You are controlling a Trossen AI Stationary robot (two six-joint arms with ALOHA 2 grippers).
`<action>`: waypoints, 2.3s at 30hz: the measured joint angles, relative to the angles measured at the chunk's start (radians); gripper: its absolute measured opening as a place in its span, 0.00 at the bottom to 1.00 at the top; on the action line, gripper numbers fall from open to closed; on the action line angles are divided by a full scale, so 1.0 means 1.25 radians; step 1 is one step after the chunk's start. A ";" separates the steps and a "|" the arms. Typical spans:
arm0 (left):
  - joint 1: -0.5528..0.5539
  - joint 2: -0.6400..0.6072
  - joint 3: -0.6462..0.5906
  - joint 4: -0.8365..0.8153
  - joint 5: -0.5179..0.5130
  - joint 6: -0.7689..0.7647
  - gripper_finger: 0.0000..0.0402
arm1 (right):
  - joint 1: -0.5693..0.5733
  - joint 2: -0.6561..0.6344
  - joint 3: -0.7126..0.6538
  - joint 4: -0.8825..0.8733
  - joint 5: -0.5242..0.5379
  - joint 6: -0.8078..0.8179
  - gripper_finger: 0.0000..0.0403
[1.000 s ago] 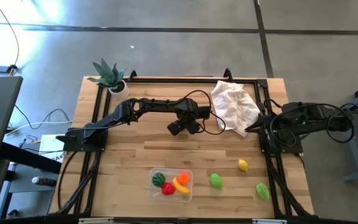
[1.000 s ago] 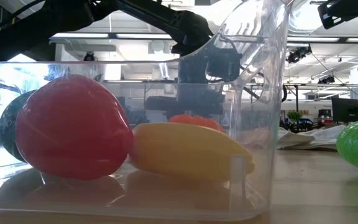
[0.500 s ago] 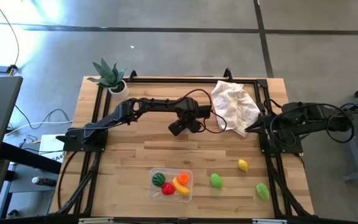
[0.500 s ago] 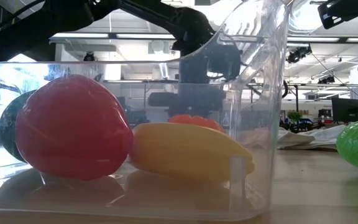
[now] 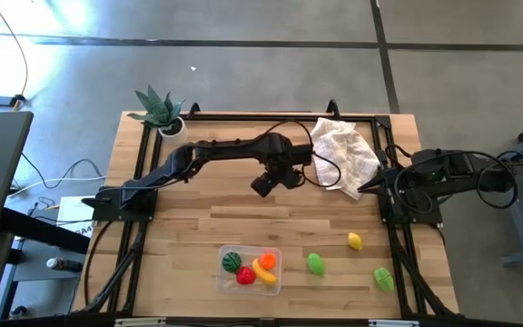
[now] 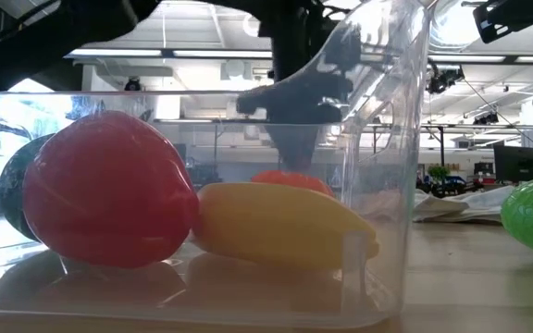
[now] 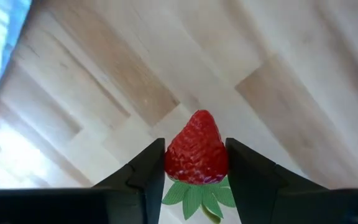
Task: Pick and placing Produce into tupperware
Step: Put the strawberry into the bin
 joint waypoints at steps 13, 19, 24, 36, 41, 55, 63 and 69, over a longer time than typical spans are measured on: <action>-0.111 -0.127 0.009 -0.091 0.032 -0.243 0.36 | 0.000 0.000 0.000 0.000 0.000 0.000 0.04; -0.228 -0.152 0.009 -0.121 0.040 -0.403 0.36 | 0.000 0.000 0.000 0.000 0.000 0.000 0.04; -0.329 -0.156 0.009 -0.168 0.043 -0.521 0.36 | 0.000 0.000 0.000 0.000 0.000 0.000 0.04; -0.456 -0.140 0.006 -0.153 0.041 -0.612 0.37 | 0.000 0.000 0.000 0.000 0.000 0.000 0.04; -0.452 -0.118 0.007 -0.095 0.031 -0.609 0.37 | 0.000 0.000 0.000 0.000 0.000 0.000 0.04; -0.442 -0.012 0.009 -0.076 0.056 -0.565 0.37 | 0.000 0.001 0.000 0.000 0.000 0.000 0.04; -0.443 0.030 0.008 -0.065 0.076 -0.551 0.37 | 0.000 0.006 0.000 0.000 0.000 0.000 0.04; -0.443 0.034 -0.022 -0.060 0.077 -0.551 0.37 | 0.000 0.006 0.000 0.000 0.000 0.000 0.04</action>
